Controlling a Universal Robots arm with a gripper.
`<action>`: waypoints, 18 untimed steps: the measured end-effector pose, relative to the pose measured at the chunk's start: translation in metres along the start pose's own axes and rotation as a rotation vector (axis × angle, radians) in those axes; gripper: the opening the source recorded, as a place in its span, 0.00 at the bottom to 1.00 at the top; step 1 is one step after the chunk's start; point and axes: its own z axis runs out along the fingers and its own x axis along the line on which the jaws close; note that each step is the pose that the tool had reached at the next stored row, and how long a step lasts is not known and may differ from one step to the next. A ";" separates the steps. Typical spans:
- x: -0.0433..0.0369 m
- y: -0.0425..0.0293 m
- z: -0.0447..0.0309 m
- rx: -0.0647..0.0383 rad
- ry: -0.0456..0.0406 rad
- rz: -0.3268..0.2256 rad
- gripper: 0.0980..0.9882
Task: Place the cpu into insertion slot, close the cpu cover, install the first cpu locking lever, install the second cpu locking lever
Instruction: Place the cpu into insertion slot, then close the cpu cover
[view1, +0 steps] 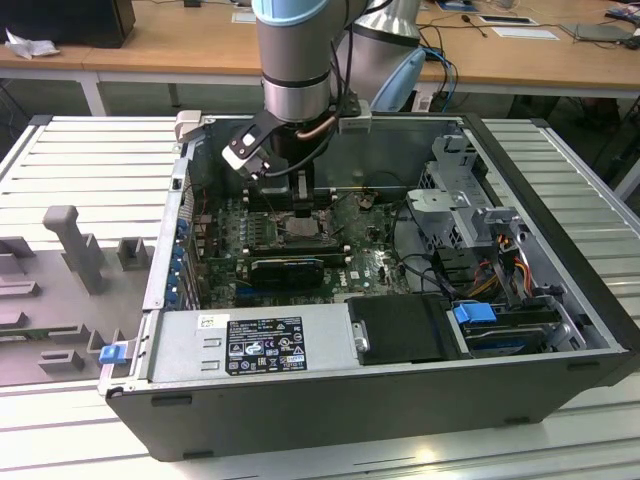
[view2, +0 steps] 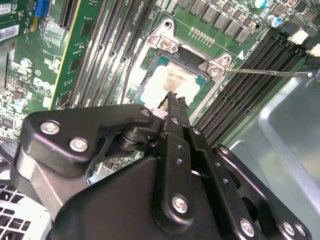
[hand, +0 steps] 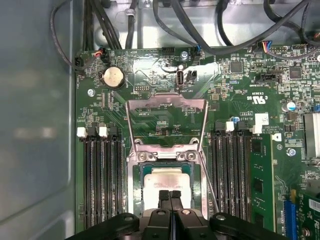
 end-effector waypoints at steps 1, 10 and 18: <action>0.0000 0.0001 -0.0007 0.000 0.0000 0.000 0.01; 0.0006 0.0120 -0.0088 0.001 -0.0001 0.000 0.01; 0.0010 0.0202 -0.0159 0.001 -0.0006 0.003 0.01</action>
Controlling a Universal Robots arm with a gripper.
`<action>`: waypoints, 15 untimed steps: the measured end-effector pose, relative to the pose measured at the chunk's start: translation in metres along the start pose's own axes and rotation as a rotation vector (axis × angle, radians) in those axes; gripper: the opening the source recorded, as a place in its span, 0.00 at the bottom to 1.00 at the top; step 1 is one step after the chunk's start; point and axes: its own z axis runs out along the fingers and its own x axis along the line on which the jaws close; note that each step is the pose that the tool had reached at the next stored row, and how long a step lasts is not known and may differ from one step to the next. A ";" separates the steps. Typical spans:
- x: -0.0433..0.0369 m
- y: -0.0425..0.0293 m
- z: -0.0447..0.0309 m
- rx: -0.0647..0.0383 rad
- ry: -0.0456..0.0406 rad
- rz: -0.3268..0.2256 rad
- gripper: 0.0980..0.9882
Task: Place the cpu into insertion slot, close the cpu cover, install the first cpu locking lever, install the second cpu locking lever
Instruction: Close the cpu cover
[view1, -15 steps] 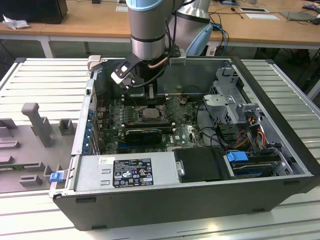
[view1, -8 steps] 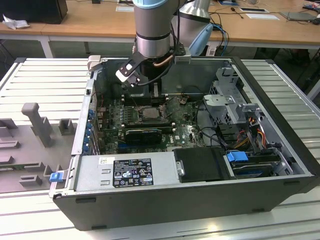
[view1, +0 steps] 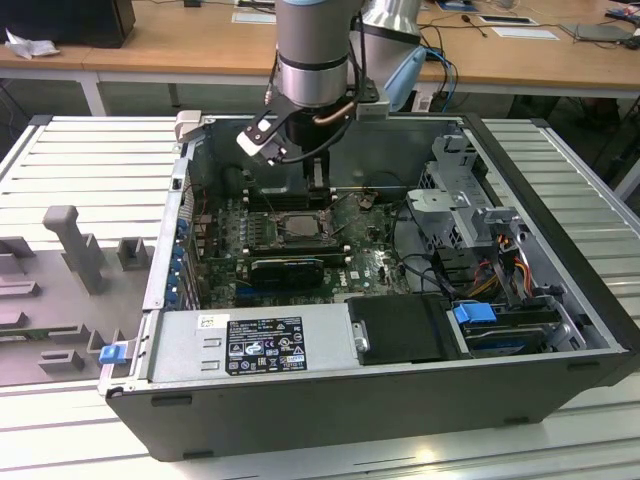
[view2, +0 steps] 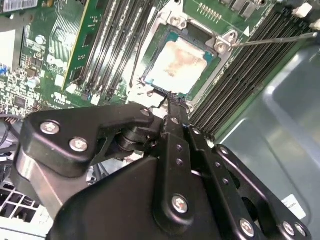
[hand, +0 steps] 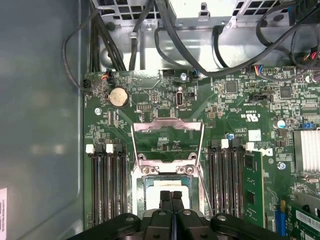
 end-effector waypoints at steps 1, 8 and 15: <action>0.0001 0.0028 0.0004 0.000 -0.0002 0.000 0.01; 0.0005 0.0103 -0.0039 0.000 -0.0002 0.000 0.01; 0.0015 0.0343 -0.0088 0.000 0.0000 0.000 0.01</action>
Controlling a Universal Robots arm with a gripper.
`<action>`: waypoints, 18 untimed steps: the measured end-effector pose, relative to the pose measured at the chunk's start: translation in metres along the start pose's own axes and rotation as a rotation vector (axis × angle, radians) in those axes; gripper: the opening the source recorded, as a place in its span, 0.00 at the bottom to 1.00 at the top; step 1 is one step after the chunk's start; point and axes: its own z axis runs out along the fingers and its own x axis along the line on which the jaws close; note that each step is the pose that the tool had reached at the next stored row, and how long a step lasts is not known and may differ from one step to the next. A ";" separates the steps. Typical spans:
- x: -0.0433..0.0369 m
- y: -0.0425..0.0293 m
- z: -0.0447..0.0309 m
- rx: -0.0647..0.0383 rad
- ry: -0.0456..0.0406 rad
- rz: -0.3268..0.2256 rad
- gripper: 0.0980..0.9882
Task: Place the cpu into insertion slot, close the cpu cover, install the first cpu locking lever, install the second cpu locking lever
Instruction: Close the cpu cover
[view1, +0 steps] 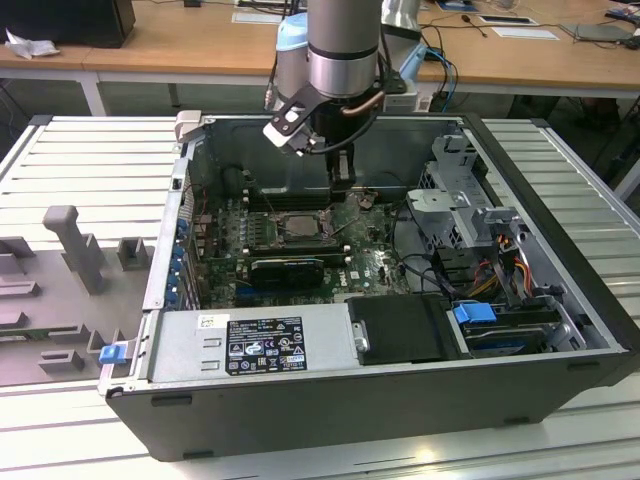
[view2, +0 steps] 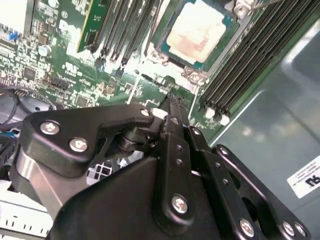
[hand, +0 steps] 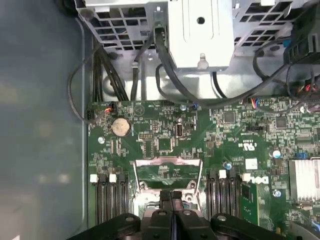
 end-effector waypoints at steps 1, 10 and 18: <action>0.0001 0.0035 0.0002 0.000 -0.0001 0.000 0.01; 0.0013 0.0374 0.0031 0.000 -0.0001 -0.001 0.01; 0.0013 0.0485 0.0162 0.015 0.0005 -0.011 0.01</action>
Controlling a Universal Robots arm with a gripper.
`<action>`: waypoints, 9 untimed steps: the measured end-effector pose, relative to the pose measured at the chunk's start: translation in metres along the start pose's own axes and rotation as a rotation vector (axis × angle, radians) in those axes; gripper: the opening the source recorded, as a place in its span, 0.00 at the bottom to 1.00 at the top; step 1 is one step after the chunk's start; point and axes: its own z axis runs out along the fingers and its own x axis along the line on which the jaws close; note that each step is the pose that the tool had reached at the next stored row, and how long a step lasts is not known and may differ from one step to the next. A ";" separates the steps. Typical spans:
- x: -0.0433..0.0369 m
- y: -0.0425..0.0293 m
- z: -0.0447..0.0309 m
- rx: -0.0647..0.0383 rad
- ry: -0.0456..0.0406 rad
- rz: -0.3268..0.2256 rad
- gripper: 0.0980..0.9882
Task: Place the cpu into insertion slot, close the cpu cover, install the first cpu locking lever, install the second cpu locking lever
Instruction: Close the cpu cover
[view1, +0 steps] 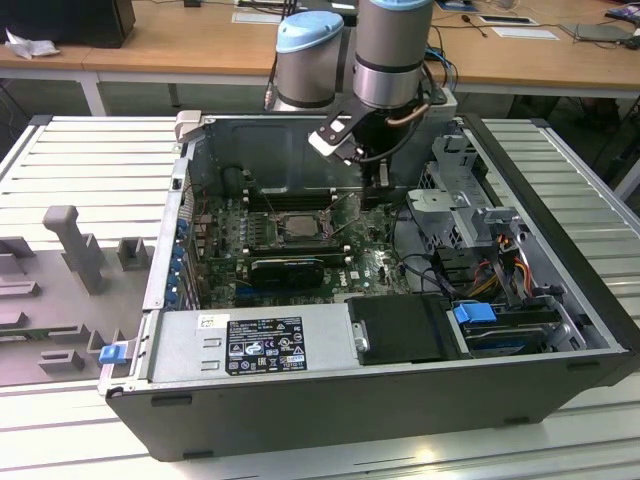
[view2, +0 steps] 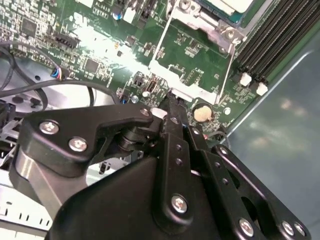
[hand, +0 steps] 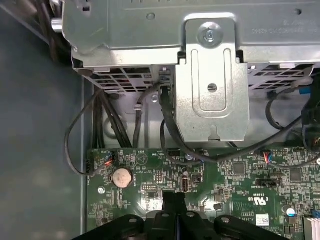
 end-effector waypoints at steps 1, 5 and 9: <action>0.0000 0.0000 0.0000 0.008 -0.0001 0.000 0.01; -0.0001 -0.0016 0.0000 0.011 0.0002 0.000 0.01; -0.0002 -0.0069 -0.0004 0.011 0.0001 0.000 0.01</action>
